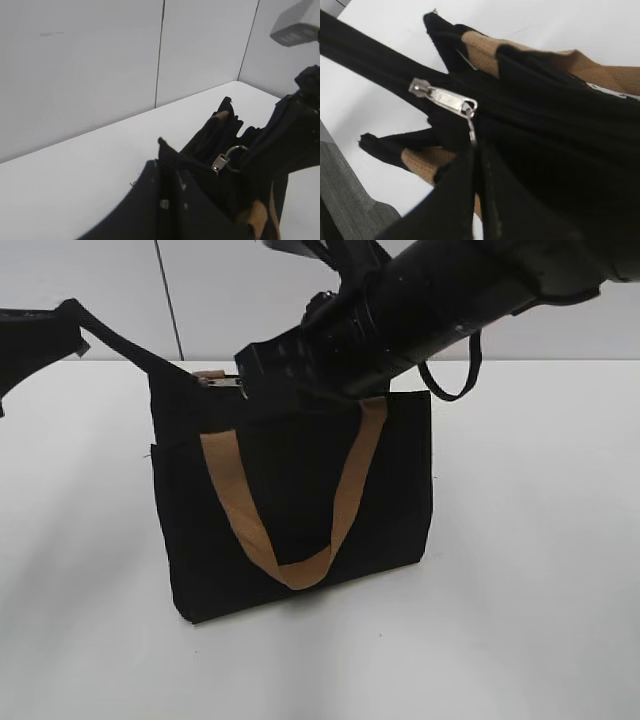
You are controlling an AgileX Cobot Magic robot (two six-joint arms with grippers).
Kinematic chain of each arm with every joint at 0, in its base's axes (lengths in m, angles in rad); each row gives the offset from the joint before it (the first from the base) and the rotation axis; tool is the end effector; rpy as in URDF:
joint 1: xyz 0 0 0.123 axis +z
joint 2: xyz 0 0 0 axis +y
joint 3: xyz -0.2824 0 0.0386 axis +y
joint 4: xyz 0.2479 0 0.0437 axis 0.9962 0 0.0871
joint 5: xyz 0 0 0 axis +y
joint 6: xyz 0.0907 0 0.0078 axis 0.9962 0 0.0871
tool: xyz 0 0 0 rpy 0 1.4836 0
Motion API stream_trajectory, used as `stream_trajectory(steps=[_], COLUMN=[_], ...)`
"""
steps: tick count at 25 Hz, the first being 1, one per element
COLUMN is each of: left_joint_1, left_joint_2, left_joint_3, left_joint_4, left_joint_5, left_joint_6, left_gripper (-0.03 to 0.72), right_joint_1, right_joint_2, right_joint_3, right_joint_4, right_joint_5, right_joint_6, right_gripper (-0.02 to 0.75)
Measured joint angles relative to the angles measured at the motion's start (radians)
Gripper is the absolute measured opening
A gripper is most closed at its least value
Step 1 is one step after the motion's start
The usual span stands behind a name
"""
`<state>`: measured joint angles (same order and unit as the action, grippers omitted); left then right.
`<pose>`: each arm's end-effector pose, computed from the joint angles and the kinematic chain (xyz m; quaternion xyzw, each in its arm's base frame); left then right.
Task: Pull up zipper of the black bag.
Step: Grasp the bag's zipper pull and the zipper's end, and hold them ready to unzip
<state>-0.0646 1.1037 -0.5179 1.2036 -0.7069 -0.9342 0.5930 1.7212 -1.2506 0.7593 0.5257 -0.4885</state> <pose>0.2050 -0.0685 0.2774 0.2862 0.7053 -0.2164 0.6114 0.2990 0.2395 0.2627 -0.2441 0.8781 0.2954 0.2867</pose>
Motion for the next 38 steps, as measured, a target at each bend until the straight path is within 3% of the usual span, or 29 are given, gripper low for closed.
stream_trajectory(steps=[7, 16, 26, 34, 36, 38], left_joint_1=[-0.008, -0.008, -0.008, -0.008, -0.007, -0.007], left_joint_2=[-0.044, -0.053, -0.053, -0.049, -0.036, -0.020], left_joint_3=[0.006, 0.006, 0.006, 0.006, 0.006, 0.006], left_joint_4=[0.015, 0.003, 0.003, 0.003, 0.000, -0.007], left_joint_5=[0.038, 0.075, 0.081, 0.082, 0.082, 0.084], left_joint_6=[0.000, 0.000, 0.000, 0.000, 0.000, 0.000], left_gripper=[0.015, 0.015, 0.015, 0.015, 0.015, 0.032], right_joint_1=[-0.039, -0.100, -0.200, -0.209, -0.209, -0.209], right_joint_2=[-0.033, -0.068, -0.080, -0.080, -0.080, -0.080], right_joint_3=[-0.001, -0.003, -0.003, -0.003, -0.003, -0.003], right_joint_4=[-0.073, -0.253, -0.305, -0.290, -0.286, -0.283], right_joint_5=[0.058, 0.099, 0.122, 0.125, 0.125, 0.125], right_joint_6=[0.065, 0.194, 0.218, 0.228, 0.228, 0.228], right_gripper=[-0.001, -0.001, -0.001, 0.001, 0.027, 0.109])
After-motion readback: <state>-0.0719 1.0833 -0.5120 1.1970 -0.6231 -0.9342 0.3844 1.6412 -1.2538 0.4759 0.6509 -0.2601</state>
